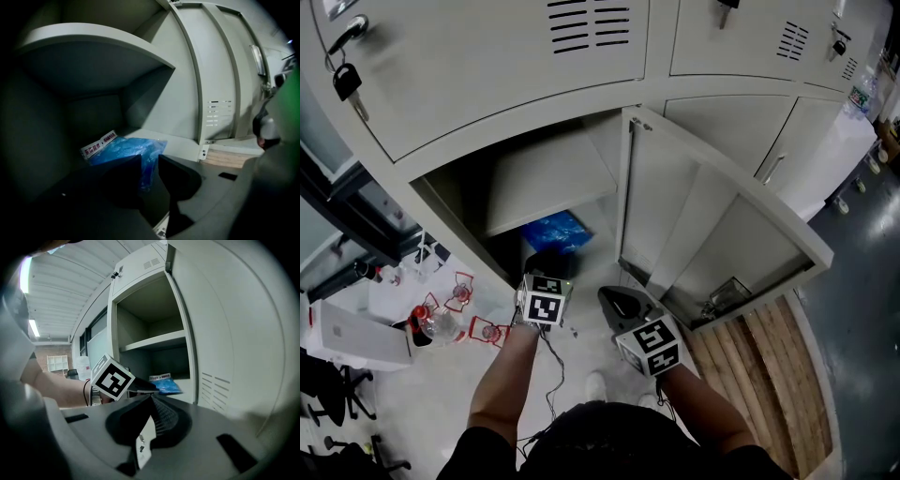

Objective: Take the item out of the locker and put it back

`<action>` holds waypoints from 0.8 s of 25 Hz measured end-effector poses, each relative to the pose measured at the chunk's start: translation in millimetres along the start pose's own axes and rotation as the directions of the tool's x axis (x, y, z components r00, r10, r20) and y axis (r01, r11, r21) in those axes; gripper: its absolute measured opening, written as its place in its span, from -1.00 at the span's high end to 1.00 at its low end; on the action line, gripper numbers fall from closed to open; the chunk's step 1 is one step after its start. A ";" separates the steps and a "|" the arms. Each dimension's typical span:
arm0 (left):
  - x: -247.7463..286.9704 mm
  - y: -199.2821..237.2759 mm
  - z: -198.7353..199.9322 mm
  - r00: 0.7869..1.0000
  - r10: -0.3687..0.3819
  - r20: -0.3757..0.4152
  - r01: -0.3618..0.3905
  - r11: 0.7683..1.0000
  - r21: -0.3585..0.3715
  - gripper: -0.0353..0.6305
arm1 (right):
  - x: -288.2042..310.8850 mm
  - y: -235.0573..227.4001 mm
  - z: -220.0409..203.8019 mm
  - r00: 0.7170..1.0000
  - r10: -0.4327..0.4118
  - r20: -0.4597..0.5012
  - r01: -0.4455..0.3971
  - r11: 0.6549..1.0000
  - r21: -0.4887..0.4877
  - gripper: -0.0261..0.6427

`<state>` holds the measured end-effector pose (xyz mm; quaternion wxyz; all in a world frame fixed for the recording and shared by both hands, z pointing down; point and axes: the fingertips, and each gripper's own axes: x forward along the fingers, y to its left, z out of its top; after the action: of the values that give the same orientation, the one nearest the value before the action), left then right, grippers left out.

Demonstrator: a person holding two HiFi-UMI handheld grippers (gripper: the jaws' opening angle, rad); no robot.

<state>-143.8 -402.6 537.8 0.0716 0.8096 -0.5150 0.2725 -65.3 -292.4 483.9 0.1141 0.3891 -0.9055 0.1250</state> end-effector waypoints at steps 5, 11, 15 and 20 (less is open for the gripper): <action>-2.4 -3.4 1.4 1.000 -0.007 0.009 0.007 1.000 0.005 0.38 | -3.7 0.0 0.2 1.000 0.002 0.003 -0.002 1.000 0.003 0.93; -15.0 -10.9 6.9 0.999 0.005 0.033 -0.005 1.000 0.001 0.36 | -11.7 1.0 0.8 1.000 0.017 0.007 -0.017 1.000 0.003 0.93; -29.3 -19.2 11.6 0.998 0.024 0.052 -0.024 1.000 -0.004 0.36 | -20.2 5.3 1.0 0.999 0.040 0.011 -0.040 0.999 -0.006 0.93; -55.9 -35.1 16.8 0.995 0.055 0.082 -0.053 0.998 -0.022 0.36 | -35.0 10.4 -0.8 0.997 0.070 0.014 -0.070 0.997 -0.023 0.93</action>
<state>-124.9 -348.8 500.7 0.0511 0.8052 -0.5418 0.2357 -49.4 -261.6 472.6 0.1072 0.3567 -0.9208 0.1156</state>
